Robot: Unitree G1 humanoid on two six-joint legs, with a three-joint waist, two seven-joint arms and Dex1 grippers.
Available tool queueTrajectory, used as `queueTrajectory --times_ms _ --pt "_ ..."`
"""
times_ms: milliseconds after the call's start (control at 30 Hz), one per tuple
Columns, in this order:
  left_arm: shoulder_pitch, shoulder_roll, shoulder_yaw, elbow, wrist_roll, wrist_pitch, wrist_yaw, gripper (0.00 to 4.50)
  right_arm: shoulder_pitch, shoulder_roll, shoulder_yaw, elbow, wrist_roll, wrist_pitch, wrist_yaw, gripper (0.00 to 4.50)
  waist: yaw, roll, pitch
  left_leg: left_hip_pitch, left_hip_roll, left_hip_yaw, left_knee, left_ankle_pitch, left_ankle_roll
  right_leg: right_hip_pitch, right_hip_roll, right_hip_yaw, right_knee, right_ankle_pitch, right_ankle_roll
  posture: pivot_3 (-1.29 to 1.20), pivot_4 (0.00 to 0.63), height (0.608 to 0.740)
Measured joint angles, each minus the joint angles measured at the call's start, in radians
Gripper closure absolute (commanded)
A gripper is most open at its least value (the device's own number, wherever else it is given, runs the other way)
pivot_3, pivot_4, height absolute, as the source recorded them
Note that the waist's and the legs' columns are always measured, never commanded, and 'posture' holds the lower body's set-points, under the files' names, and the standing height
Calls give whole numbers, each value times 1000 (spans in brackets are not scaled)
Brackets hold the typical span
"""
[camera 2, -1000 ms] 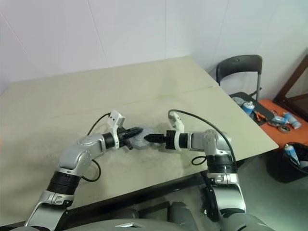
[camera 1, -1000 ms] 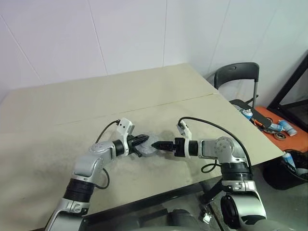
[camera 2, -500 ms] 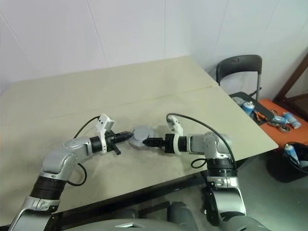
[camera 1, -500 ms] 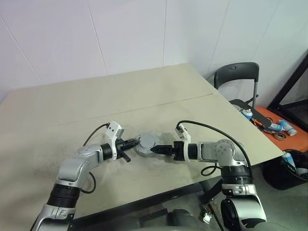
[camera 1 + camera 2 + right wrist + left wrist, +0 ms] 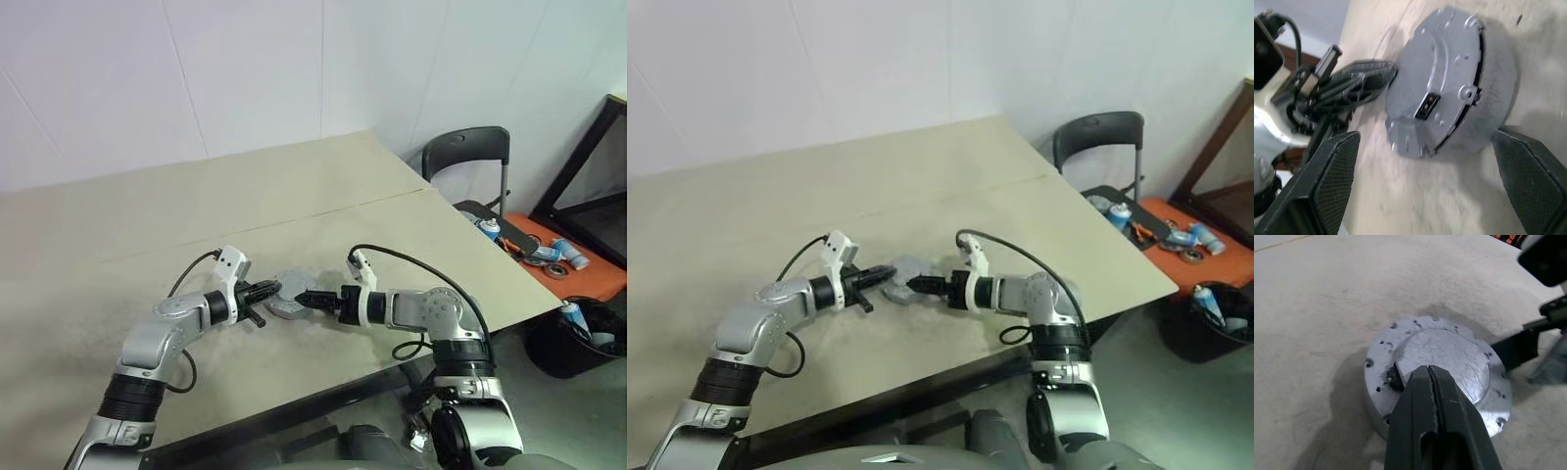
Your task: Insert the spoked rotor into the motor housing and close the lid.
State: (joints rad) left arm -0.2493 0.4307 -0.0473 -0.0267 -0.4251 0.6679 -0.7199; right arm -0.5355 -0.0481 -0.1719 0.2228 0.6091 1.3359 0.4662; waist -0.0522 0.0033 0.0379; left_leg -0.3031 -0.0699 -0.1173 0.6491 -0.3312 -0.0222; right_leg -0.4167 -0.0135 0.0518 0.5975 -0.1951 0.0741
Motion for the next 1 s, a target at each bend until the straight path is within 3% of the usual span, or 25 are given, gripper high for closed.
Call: queueTrajectory --times_ms 167,400,800,900,1000 --pt "7 29 4 -6 -3 -12 -46 4500 -21 1 9 15 -5 -16 -10 60 3 0 -1 -4 0 1 -2 0 0 -10 -1 1 0 1 -1 0 0 740" --pt "42 91 41 59 4 -18 -73 4500 -4 12 9 0 -5 -26 -18 60 6 1 0 -4 0 0 -3 0 0 -10 -2 1 -1 1 0 0 0 740" --pt "43 58 22 91 22 -19 -51 4500 -20 52 -12 46 -5 -73 -42 60 -3 0 0 -4 0 0 -2 0 0 -10 -2 1 0 1 -1 0 0 740" --pt "43 57 22 91 24 -22 -48 4500 -10 56 -12 45 -4 -81 -46 653 -6 0 0 -4 0 0 -2 0 0 -10 -2 1 0 1 -1 0 0 740" --pt "43 57 22 91 25 -22 -45 4500 7 57 -15 48 -5 -95 -53 1716 -8 0 0 -6 0 0 -3 0 0 -11 -2 1 -1 1 -1 0 0 740"
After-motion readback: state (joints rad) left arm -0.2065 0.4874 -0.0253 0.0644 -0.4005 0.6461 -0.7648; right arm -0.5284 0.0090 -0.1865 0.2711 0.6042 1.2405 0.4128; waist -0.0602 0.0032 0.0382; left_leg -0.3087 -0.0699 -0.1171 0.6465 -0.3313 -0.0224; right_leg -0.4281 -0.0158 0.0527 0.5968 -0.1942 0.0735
